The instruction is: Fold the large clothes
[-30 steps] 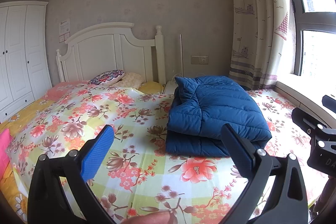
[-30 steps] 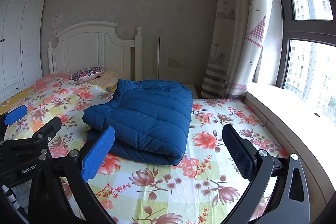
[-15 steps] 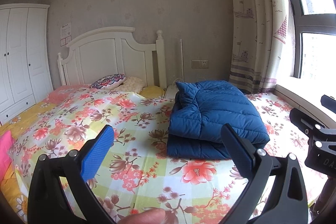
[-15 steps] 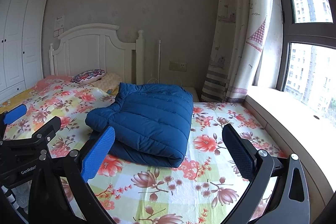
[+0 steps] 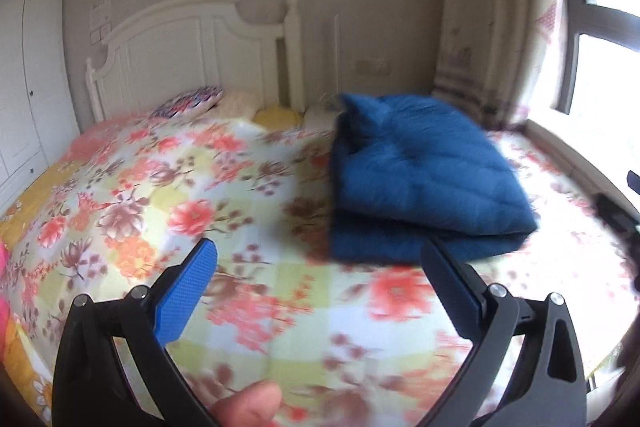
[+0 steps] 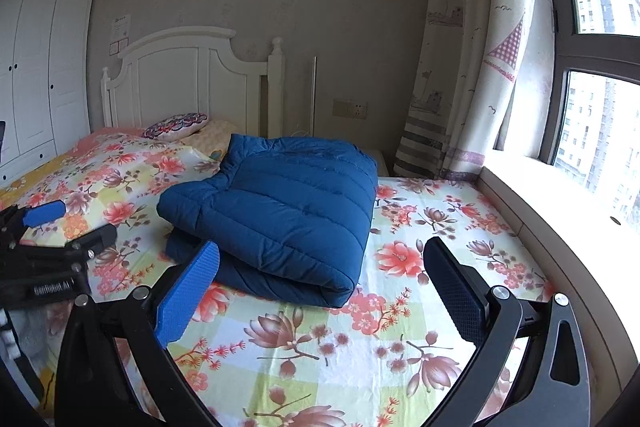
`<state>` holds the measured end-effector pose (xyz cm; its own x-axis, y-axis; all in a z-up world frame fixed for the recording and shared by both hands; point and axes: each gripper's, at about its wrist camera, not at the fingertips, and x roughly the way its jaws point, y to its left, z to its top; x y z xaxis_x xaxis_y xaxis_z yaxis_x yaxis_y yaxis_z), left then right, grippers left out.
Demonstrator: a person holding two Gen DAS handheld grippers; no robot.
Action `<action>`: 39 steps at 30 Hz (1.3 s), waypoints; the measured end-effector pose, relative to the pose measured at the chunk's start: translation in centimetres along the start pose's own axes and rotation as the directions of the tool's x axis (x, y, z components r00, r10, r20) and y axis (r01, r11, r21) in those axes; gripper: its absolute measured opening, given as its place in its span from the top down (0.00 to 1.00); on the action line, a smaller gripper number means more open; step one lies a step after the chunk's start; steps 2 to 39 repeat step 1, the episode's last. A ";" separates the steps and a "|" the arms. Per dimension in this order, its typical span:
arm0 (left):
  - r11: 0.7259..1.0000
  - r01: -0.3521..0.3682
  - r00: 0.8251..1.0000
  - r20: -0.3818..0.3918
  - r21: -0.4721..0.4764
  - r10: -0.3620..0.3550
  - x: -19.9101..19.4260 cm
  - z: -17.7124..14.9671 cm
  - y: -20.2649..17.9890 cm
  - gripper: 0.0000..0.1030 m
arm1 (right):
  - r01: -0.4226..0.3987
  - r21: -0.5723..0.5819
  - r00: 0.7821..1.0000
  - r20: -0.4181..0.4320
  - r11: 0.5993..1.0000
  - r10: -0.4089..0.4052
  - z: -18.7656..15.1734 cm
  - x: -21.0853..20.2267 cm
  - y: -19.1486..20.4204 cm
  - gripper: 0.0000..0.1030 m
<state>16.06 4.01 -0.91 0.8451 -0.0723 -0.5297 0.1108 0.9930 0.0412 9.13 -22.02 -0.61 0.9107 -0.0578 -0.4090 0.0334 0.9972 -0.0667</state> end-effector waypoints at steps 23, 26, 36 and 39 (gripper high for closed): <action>1.000 -0.025 0.999 -0.025 -0.001 0.025 1.7 0.6 1.8 0.02 | 0.016 0.001 1.000 -0.019 1.000 -0.016 0.7 1.1 -2.5 0.05; 1.000 -0.025 0.999 -0.025 -0.001 0.025 1.7 0.6 1.8 0.02 | 0.016 0.001 1.000 -0.019 1.000 -0.016 0.7 1.1 -2.5 0.05; 1.000 -0.025 0.999 -0.025 -0.001 0.025 1.7 0.6 1.8 0.02 | 0.016 0.001 1.000 -0.019 1.000 -0.016 0.7 1.1 -2.5 0.05; 1.000 -0.025 0.999 -0.025 -0.001 0.025 1.7 0.6 1.8 0.02 | 0.016 0.001 1.000 -0.019 1.000 -0.016 0.7 1.1 -2.5 0.05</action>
